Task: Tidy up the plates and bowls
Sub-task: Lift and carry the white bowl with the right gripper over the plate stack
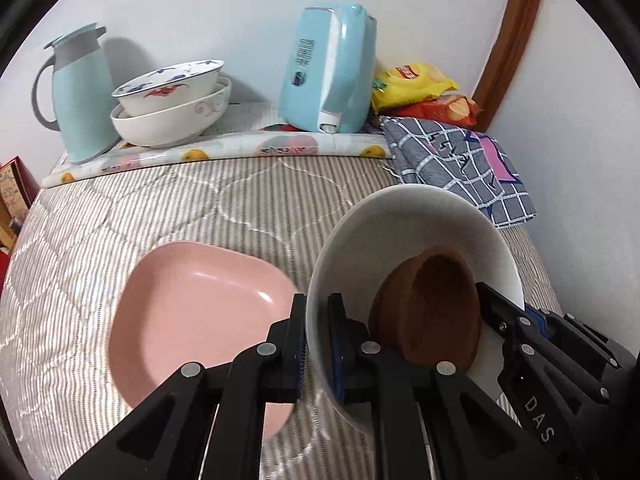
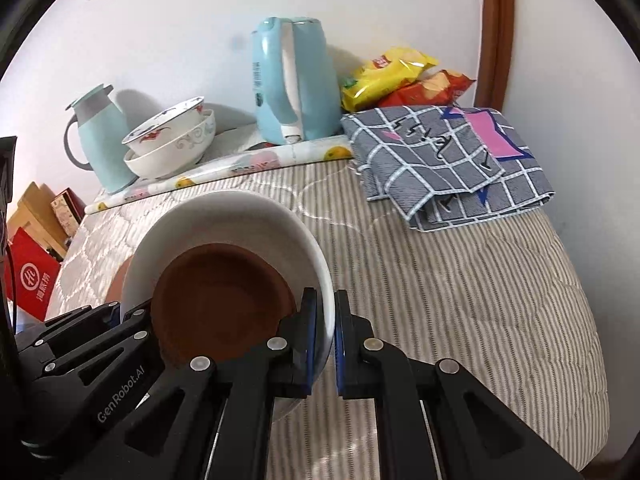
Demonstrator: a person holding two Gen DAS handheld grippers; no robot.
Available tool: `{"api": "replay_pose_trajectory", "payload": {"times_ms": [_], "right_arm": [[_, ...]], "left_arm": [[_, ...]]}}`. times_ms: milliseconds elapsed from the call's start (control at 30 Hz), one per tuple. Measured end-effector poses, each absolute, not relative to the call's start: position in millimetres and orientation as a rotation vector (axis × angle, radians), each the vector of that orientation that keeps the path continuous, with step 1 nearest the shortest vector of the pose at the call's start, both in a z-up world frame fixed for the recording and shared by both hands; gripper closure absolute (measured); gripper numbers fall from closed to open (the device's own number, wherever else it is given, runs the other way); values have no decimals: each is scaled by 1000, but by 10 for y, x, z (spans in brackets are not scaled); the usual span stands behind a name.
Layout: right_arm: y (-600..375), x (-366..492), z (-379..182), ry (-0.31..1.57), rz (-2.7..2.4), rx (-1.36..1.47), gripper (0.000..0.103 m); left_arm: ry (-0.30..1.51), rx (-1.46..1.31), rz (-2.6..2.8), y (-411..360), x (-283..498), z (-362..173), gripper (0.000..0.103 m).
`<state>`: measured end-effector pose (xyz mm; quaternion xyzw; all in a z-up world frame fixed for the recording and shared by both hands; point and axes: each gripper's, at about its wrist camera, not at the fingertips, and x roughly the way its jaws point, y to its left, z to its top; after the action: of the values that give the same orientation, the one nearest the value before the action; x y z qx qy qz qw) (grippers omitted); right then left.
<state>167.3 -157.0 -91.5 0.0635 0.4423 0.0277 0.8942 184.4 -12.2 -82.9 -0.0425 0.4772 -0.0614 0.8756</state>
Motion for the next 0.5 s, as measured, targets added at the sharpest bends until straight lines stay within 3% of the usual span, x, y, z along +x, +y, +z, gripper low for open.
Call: {"api": "replay_pose_trajectory", "payload": {"times_ms": [500], "right_arm": [[-1044,1687,-827,908,115,120,96]], "left_arm": [[971,-125,-74,420,1788,-751,92]]}}
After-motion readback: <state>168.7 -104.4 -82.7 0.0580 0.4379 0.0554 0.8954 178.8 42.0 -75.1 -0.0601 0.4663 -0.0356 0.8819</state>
